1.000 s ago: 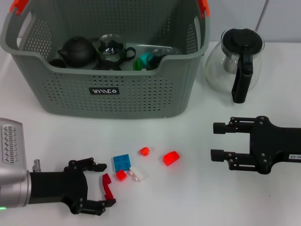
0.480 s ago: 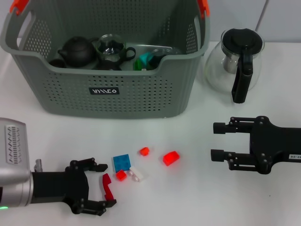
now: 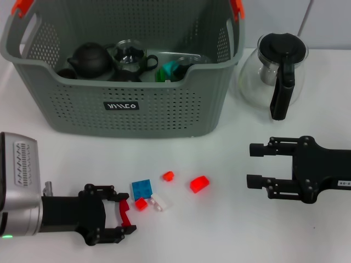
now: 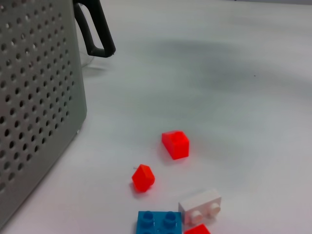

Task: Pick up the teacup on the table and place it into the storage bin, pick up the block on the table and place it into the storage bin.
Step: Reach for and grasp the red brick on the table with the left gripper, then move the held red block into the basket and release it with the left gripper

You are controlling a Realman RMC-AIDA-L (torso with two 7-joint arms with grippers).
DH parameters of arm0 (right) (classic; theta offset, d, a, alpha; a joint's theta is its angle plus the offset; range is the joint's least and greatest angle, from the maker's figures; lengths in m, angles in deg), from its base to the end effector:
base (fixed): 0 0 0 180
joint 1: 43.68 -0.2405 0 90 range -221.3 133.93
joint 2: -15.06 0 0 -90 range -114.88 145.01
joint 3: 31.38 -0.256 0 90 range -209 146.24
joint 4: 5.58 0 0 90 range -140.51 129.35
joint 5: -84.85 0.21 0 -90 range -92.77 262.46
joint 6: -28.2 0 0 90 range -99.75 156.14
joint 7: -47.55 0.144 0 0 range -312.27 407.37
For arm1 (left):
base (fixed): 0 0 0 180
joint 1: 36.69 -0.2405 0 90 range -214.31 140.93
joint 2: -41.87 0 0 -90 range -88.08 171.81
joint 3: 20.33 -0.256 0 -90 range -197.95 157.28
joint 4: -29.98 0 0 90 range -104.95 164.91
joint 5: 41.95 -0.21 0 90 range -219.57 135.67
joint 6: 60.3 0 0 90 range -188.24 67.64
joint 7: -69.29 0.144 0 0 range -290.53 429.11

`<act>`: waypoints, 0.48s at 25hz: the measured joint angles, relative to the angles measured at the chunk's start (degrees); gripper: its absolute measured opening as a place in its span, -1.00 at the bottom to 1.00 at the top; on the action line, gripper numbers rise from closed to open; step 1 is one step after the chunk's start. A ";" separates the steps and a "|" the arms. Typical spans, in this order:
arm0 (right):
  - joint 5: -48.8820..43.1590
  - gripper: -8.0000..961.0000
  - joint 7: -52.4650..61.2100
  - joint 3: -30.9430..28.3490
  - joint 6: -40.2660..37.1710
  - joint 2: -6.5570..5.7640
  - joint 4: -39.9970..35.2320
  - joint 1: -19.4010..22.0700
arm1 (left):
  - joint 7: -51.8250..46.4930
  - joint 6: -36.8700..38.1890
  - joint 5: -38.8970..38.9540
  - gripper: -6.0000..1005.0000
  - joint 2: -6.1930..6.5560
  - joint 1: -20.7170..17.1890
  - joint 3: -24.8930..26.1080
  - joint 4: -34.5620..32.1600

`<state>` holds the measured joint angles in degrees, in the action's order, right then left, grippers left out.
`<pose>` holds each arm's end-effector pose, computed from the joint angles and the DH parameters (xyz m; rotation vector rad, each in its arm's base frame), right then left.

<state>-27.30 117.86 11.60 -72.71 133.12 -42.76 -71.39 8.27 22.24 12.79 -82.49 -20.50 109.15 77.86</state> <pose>0.2563 0.2952 0.0015 -2.8939 0.3812 0.8279 -0.3184 0.2615 -0.0393 -2.8580 -0.2705 -0.2040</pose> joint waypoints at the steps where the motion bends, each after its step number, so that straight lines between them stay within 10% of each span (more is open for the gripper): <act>1: 0.00 0.43 0.00 0.00 -0.02 0.00 0.00 0.01 | -0.44 -0.04 -0.11 0.36 0.05 0.12 -0.02 0.20; 7: 0.08 0.44 0.00 0.00 -0.07 -0.10 0.00 0.03 | -1.90 0.96 0.42 0.34 0.08 0.22 0.58 1.94; 12: 0.16 0.43 0.23 0.00 -0.07 -0.18 0.00 -0.16 | -3.28 17.63 6.76 0.32 0.46 1.09 9.05 6.97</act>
<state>-27.14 118.09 11.60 -72.78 132.93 -42.76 -71.55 4.99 39.87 19.54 -82.03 -19.40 118.20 84.83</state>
